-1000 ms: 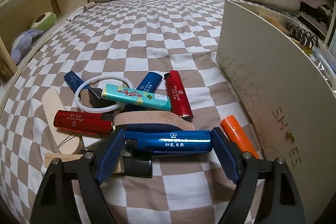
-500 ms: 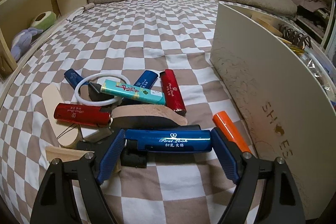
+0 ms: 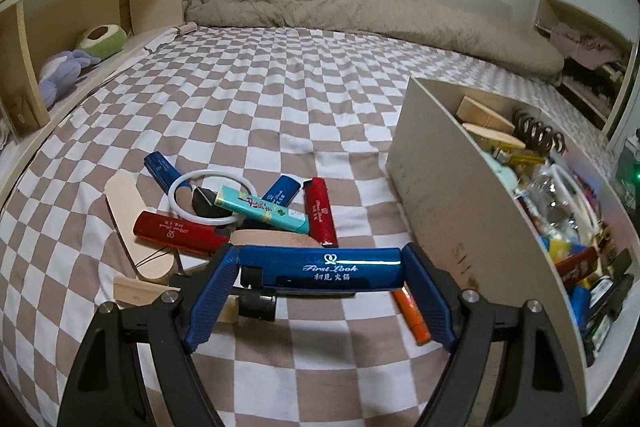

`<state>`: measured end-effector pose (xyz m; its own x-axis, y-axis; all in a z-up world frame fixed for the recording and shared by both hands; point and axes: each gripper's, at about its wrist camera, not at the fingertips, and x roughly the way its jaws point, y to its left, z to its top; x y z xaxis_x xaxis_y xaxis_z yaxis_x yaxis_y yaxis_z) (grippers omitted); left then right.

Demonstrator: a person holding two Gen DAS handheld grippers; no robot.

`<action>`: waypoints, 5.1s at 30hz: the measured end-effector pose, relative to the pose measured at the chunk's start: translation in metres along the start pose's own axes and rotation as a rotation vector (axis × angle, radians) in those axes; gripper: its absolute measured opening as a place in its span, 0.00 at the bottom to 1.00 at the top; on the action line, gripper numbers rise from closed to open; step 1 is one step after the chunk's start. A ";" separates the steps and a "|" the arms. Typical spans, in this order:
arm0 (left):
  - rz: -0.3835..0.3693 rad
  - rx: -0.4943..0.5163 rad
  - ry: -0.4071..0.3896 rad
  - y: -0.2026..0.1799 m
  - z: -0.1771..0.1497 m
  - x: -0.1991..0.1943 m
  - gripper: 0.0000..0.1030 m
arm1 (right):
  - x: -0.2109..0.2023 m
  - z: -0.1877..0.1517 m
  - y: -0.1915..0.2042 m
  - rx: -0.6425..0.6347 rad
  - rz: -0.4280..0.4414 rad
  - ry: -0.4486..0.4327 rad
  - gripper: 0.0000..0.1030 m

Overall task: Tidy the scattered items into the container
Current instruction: 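Lift the blue lighter with the left tool while the right tool reaches toward the red lighters, then close the right tool on the purple-pink gradient lighter, then carry the blue lighter and purple-pink lighter over the SHOES box with both tools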

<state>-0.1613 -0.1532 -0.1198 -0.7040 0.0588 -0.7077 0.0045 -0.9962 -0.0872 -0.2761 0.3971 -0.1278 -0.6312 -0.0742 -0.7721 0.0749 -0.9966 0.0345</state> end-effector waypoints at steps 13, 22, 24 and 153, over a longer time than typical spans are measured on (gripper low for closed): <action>-0.019 -0.026 -0.034 -0.013 0.003 -0.015 0.81 | 0.024 0.006 0.008 -0.044 -0.111 0.042 0.82; -0.019 -0.030 -0.060 -0.020 0.008 -0.026 0.81 | 0.020 0.002 0.014 -0.060 -0.109 0.042 0.47; -0.019 -0.025 -0.062 -0.023 0.008 -0.028 0.81 | 0.017 -0.001 0.012 -0.055 -0.101 0.032 0.69; -0.171 0.009 -0.237 -0.104 0.052 -0.096 0.81 | -0.153 0.006 0.048 -0.128 0.176 -0.379 0.83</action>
<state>-0.1316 -0.0588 -0.0064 -0.8403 0.2101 -0.4997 -0.1340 -0.9737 -0.1841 -0.1809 0.3600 -0.0038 -0.8371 -0.2742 -0.4733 0.2865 -0.9569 0.0476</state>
